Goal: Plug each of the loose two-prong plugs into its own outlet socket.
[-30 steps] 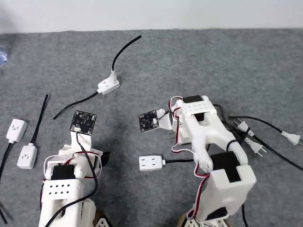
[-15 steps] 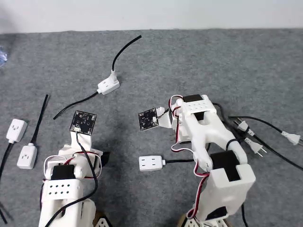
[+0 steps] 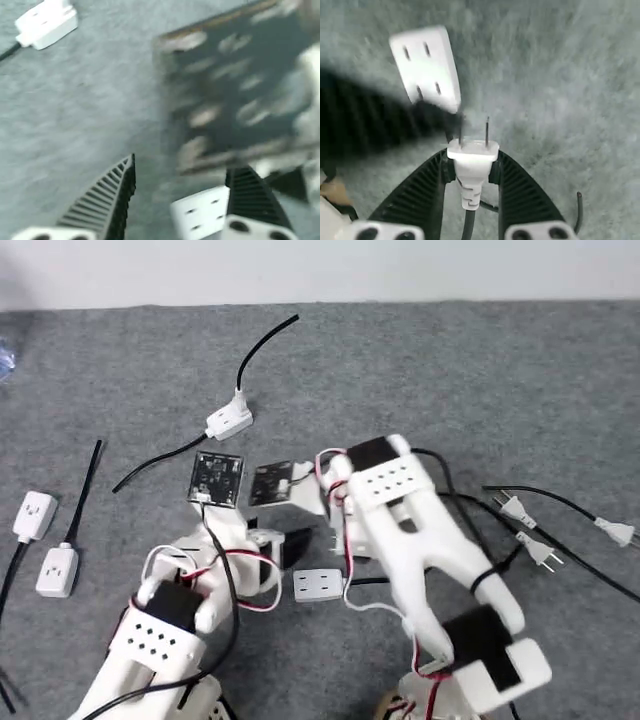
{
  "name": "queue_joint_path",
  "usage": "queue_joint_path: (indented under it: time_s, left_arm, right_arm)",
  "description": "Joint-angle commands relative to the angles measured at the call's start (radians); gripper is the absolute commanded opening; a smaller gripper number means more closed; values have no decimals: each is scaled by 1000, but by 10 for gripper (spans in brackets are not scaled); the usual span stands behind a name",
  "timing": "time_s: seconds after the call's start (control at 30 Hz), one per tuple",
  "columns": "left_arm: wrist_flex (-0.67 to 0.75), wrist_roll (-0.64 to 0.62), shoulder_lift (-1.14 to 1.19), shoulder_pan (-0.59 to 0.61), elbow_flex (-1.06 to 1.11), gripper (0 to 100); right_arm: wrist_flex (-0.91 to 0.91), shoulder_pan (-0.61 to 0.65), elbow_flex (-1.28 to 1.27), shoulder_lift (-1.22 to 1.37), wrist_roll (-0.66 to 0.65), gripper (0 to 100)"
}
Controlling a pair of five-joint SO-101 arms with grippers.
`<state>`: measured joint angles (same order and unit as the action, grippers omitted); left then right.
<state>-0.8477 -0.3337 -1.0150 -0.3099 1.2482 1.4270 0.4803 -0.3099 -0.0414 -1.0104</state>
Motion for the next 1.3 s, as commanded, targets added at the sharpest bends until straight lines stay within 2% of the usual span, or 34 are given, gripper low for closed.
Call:
queue_joint_path:
  time_s: [0.0, 0.17, 0.3, 0.6, 0.7, 0.83, 1.27]
  left_arm:
    - [120, -86, -15, -32, 2, 276]
    - [239, -43, -15, 26, 122, 276]
    - [264, 11, -15, 69, 147, 276]
    - [261, 11, -15, 78, 133, 276]
    - [227, 6, -15, 78, 94, 276]
    - [175, -75, -15, 72, 38, 276]
    - [163, -84, -15, 72, 15, 276]
  right_arm:
    - [21, 65, 11, -70, 63, 9]
    - [21, 91, 15, -122, 95, 9]
    - [24, 94, 15, -179, 97, 9]
    - [64, 122, 18, -219, 97, 9]
    - [35, 97, 20, -217, 94, 9]
    - [-5, 65, 20, -217, 87, 9]
    - [-73, 59, 52, -127, 97, 9]
